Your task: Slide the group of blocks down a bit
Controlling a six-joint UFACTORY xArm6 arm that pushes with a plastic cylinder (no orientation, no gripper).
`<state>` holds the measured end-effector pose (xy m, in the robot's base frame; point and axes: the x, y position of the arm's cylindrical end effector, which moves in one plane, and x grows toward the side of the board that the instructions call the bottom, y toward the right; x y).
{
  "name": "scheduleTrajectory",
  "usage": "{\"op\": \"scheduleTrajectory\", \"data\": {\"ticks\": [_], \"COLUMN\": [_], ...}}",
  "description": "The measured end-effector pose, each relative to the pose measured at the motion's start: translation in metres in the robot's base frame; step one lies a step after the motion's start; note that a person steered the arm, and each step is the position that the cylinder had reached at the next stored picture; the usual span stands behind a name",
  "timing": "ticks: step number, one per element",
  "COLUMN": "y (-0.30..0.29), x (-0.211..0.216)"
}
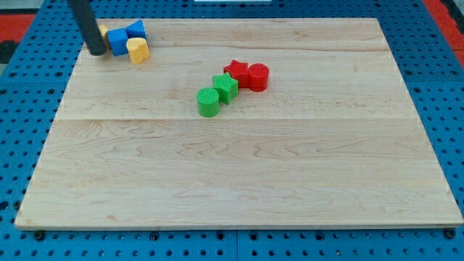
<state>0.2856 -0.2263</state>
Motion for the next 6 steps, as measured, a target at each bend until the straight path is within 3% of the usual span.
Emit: {"op": "scheduleTrajectory", "data": {"ticks": [1, 2, 3, 5, 6], "y": [-0.063, -0.079, -0.014, -0.075, -0.016], "x": [-0.001, -0.004, -0.033, -0.051, -0.078]}}
